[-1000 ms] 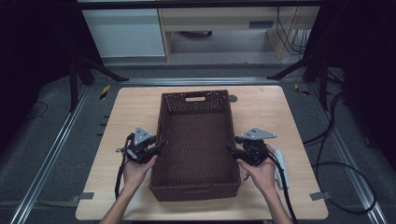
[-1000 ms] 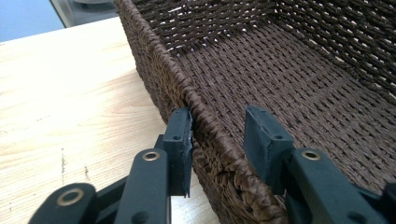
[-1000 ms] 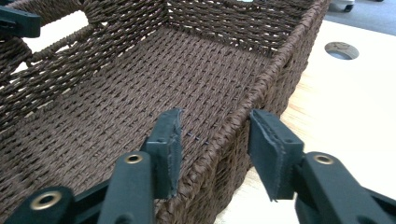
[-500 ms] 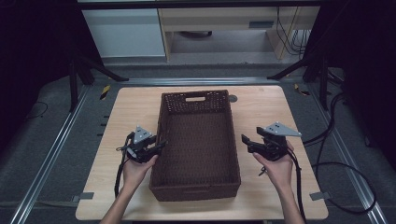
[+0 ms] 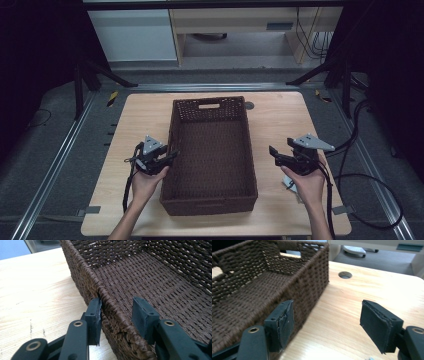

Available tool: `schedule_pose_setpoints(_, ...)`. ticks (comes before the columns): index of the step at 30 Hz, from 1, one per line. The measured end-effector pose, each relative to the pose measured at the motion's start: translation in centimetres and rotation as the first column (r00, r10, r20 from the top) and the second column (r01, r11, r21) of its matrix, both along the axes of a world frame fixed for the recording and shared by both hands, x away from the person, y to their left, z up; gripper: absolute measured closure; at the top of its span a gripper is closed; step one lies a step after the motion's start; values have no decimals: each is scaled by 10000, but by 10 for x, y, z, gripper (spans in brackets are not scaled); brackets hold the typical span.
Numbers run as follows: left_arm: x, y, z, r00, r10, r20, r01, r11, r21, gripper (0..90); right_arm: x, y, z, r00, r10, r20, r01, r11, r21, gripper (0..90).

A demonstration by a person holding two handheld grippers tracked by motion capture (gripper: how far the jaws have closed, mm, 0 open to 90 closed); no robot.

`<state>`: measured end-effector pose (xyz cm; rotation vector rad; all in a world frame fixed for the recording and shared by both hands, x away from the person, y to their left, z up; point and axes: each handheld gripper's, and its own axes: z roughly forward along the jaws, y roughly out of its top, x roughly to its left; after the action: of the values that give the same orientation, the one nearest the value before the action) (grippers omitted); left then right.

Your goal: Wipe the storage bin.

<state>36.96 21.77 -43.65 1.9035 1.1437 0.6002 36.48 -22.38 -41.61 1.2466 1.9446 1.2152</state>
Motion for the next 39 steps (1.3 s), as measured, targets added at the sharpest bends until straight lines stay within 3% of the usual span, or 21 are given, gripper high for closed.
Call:
schedule_pose_setpoints(2,0,0,0,10000,-1,2,1,10000,4,588,-4,-5,-6,9998,-145,-119,141,9996,-257,274)
schedule_pose_setpoints(15,-1,-2,1,10000,69,62,-70,9997,222,600,-15,-37,-32,9958,-823,-409,791,9941,-736,273)
schedule_pose_setpoints(25,-1,-2,1,9999,97,78,-98,9997,201,602,-15,-53,-53,9837,-1328,-1209,1197,9868,-1093,281)
schedule_pose_setpoints(30,-1,-2,1,9999,96,75,-97,9997,204,602,-15,-60,-61,9773,-1449,-1549,1280,9852,-1137,303)
schedule_pose_setpoints(33,-1,-2,1,10000,74,66,-75,9998,201,602,-18,-61,-66,9748,-1416,-1724,1284,9880,-854,322)
schedule_pose_setpoints(37,-1,-2,1,9999,87,62,-88,9997,210,602,-25,-58,-72,9717,-1160,-2056,910,9877,-1269,385)
schedule_pose_setpoints(39,-1,-2,1,9999,100,62,-101,9997,200,603,-24,-59,-73,9711,-1067,-2137,813,9889,-1240,415)
